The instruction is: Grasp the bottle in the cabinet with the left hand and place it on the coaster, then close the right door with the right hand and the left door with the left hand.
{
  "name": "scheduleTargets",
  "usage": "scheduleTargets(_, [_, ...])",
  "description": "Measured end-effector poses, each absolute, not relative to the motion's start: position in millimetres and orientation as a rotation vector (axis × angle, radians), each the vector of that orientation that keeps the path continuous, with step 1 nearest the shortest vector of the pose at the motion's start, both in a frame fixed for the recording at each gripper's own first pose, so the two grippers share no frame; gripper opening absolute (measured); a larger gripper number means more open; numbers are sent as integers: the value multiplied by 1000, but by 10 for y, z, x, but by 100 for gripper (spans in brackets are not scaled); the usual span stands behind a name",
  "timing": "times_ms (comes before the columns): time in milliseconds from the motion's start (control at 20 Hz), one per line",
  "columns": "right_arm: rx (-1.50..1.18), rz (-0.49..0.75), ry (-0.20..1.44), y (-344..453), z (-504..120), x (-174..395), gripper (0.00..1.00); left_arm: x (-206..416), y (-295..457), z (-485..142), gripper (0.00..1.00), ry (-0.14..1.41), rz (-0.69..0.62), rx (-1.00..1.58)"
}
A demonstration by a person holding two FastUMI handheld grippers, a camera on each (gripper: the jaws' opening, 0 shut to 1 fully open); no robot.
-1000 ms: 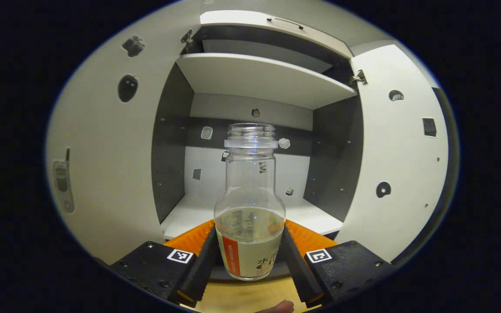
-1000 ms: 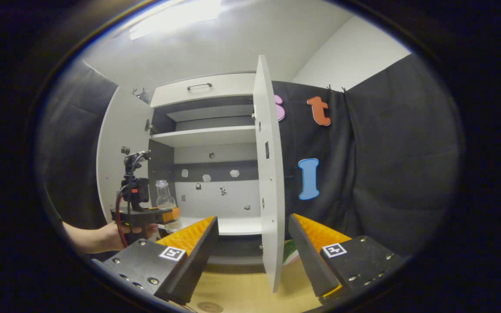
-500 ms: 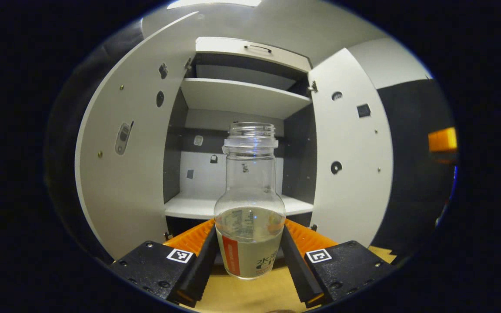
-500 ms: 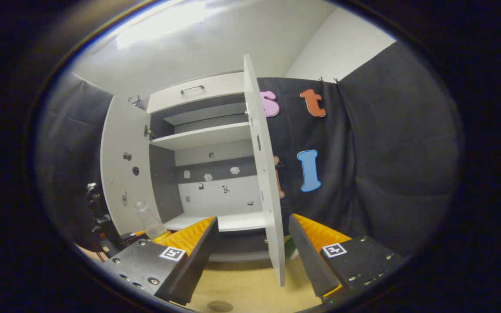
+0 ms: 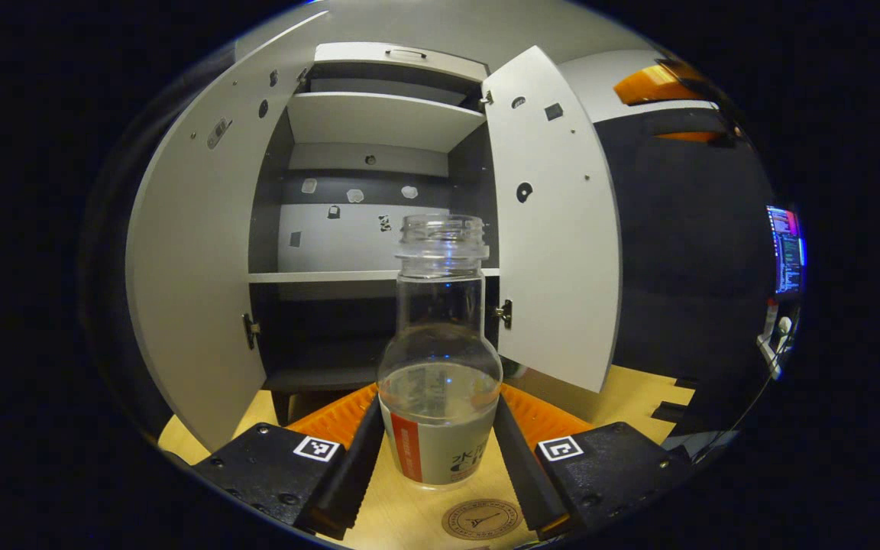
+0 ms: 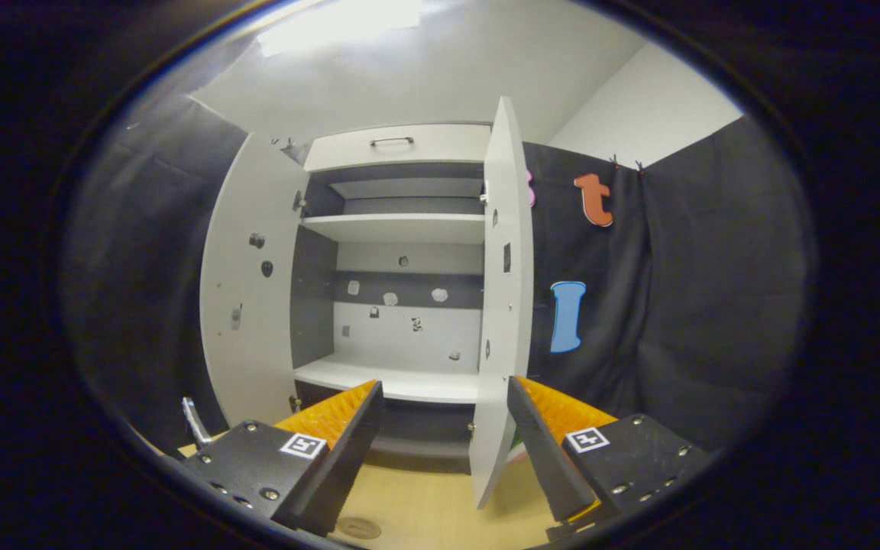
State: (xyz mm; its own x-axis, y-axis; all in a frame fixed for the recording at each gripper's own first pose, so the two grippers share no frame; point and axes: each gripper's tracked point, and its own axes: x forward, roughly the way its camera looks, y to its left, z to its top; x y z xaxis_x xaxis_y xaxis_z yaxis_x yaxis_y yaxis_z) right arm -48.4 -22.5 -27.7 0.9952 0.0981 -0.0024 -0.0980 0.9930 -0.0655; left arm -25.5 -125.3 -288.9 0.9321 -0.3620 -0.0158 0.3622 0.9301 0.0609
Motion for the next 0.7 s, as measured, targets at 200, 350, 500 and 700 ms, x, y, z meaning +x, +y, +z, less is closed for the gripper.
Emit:
scheduleTargets(200, [-32,86,37,-185,-444,-382,98,-334,-1396,-3520,80,97,-425,66])
scheduleTargets(350, [9,58,60,-221,-528,-322,98,-378,-1511,-3767,80,121,-482,119])
scheduleTargets(500, [-13,6,85,-389,-586,-265,98,-410,-1612,-3917,80,136,-523,117])
scheduleTargets(700, [-17,-31,110,-571,-630,-264,99,-414,-1578,-4167,80,191,-516,145])
